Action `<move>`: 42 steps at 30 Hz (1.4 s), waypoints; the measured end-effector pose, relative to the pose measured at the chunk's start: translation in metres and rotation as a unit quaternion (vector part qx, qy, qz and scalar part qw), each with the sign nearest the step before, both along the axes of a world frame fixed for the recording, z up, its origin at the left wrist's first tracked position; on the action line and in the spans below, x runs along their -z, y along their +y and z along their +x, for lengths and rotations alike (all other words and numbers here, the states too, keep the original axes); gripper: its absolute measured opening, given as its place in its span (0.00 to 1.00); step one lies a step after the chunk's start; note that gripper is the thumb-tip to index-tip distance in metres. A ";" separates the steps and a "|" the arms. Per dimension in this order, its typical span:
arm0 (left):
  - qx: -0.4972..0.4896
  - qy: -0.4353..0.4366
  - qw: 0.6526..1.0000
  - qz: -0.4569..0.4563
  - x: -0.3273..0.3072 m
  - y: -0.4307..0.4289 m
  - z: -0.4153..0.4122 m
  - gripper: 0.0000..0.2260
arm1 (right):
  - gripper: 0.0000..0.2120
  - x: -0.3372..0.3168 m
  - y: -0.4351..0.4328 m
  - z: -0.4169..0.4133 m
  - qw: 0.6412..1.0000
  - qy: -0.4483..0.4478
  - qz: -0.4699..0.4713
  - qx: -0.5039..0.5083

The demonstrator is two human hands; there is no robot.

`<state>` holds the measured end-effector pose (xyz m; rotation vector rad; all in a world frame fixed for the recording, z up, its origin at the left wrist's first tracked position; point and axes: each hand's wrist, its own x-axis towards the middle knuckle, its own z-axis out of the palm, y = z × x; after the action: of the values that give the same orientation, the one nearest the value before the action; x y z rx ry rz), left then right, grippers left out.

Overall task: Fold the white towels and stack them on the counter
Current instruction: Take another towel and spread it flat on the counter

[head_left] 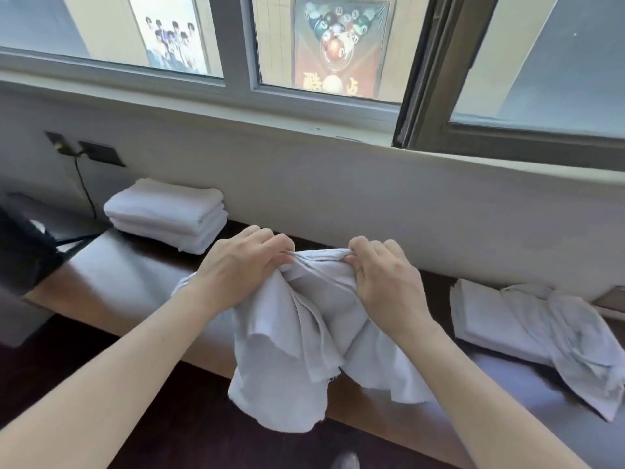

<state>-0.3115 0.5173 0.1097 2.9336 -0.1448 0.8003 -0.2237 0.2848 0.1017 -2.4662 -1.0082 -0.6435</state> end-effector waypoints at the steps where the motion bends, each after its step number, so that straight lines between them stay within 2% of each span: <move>1: 0.002 0.008 1.000 -0.001 0.005 0.010 0.007 0.18 | 0.07 0.007 0.009 0.004 1.000 -0.004 -0.004 0.003; 4: -0.007 0.062 0.998 -0.003 0.026 0.032 0.034 0.20 | 0.08 0.032 0.029 0.028 0.999 0.004 -0.031 0.017; 6: -0.052 0.129 0.990 -0.011 0.045 0.044 0.052 0.20 | 0.09 0.056 0.040 0.048 0.993 0.061 -0.093 0.033; 8: -0.091 0.201 0.975 -0.037 0.067 0.054 0.065 0.22 | 0.17 0.080 0.048 0.067 0.980 0.131 -0.136 0.069; 10: -0.099 0.247 0.964 -0.031 0.088 0.060 0.067 0.25 | 0.22 0.100 0.052 0.074 0.973 0.165 -0.137 0.085; 15: -0.065 0.316 0.946 -0.017 0.131 0.068 0.055 0.27 | 0.21 0.143 0.069 0.069 0.969 0.224 -0.092 0.053; 19: 0.031 0.429 0.903 0.003 0.166 0.064 0.042 0.31 | 0.24 0.170 0.080 0.048 0.943 0.288 -0.155 0.058; 22: 0.097 0.485 0.867 0.062 0.191 0.062 0.047 0.36 | 0.24 0.184 0.095 0.031 0.927 0.311 -0.198 0.071; 24: 0.100 0.475 0.870 0.082 0.200 0.064 0.052 0.36 | 0.24 0.187 0.107 0.021 0.918 0.311 -0.231 0.083; 26: 0.116 0.447 0.882 0.093 0.201 0.067 0.055 0.29 | 0.24 0.185 0.117 0.011 0.910 0.310 -0.255 0.106; 29: 0.152 0.394 0.900 0.107 0.200 0.086 0.060 0.17 | 0.25 0.180 0.130 -0.006 0.897 0.330 -0.241 0.169; 34: 0.230 0.338 0.912 0.031 0.184 0.136 0.054 0.13 | 0.26 0.184 0.144 -0.022 0.881 0.339 -0.246 0.219; 37: 0.302 0.261 0.917 -0.022 0.167 0.163 0.041 0.12 | 0.27 0.188 0.151 -0.030 0.885 0.331 -0.227 0.234; 42: 0.267 0.243 0.929 -0.087 0.147 0.203 0.014 0.15 | 0.26 0.198 0.141 -0.026 0.873 0.321 -0.258 0.262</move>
<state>-0.2973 0.7206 -0.0375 2.6142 -0.7406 0.0037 -0.2500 0.4253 -0.0960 -3.1049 -0.2475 0.3852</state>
